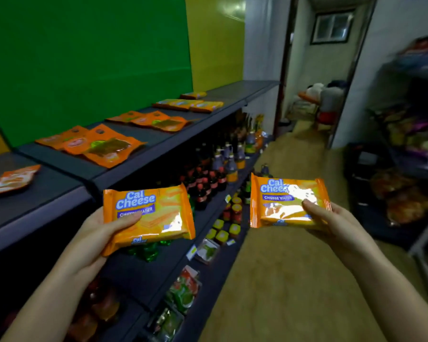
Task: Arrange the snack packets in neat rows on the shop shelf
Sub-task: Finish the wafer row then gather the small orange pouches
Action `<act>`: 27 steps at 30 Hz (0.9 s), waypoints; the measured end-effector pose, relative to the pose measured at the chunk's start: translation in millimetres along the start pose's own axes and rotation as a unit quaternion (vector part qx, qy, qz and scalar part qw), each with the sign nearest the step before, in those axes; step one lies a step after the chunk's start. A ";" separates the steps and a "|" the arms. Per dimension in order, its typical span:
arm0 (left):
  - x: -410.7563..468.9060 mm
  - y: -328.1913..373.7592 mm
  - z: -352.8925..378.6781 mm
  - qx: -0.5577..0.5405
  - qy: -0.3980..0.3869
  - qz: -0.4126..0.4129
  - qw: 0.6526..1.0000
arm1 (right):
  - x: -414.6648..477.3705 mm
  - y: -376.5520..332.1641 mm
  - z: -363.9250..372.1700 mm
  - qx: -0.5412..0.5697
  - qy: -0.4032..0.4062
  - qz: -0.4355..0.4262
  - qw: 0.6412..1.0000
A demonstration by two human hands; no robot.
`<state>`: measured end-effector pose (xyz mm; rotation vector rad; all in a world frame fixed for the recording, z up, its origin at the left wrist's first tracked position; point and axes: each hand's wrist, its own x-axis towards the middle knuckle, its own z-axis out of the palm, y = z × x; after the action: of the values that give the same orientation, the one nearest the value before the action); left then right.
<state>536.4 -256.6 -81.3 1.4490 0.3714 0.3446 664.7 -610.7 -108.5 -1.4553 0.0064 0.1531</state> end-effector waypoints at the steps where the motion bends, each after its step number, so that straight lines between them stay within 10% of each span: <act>1: 8.9 -6.6 15.4 -0.002 0.000 -0.006 1.000 | 7.6 1.4 -13.3 0.003 0.013 0.004 1.000; 27: 361.6 -51.8 341.1 -0.008 -0.055 -0.042 0.998 | 372.4 -24.7 -176.3 0.039 0.131 0.002 0.991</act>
<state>1012.3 -404.6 -117.7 1.4267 0.3384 0.1995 1051.7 -750.5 -141.0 -1.3878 0.2280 -0.0362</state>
